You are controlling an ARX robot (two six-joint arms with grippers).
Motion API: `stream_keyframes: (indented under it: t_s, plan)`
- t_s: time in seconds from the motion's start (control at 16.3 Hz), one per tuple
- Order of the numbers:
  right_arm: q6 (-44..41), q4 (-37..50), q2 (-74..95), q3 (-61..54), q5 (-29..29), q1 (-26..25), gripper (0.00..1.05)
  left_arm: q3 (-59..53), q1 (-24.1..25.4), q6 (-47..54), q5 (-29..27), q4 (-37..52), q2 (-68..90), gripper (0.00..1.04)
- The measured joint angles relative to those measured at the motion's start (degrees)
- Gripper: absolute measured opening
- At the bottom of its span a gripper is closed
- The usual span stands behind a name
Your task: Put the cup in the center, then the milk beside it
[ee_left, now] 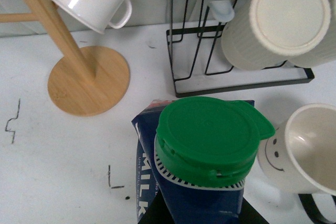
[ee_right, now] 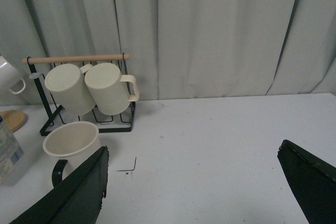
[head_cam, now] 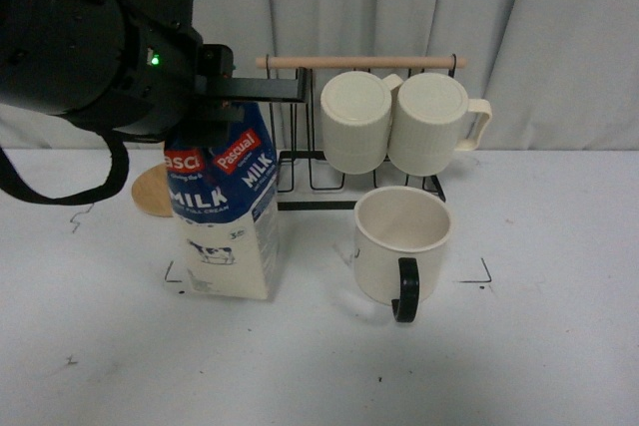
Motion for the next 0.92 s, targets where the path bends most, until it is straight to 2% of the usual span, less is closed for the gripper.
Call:
stream_keyframes:
  t_s: [0.31, 0.92]
  plan:
    - [0.0, 0.0, 0.0, 0.0, 0.0, 0.0, 0.98, 4.28, -4.17, -2.89, -0.37, 0.39, 4.68, 0.04]
    - [0.0, 0.0, 0.0, 0.0, 0.0, 0.0, 0.98, 5.75, -5.92, -3.89, -2.91, 1.03, 8.94, 0.04]
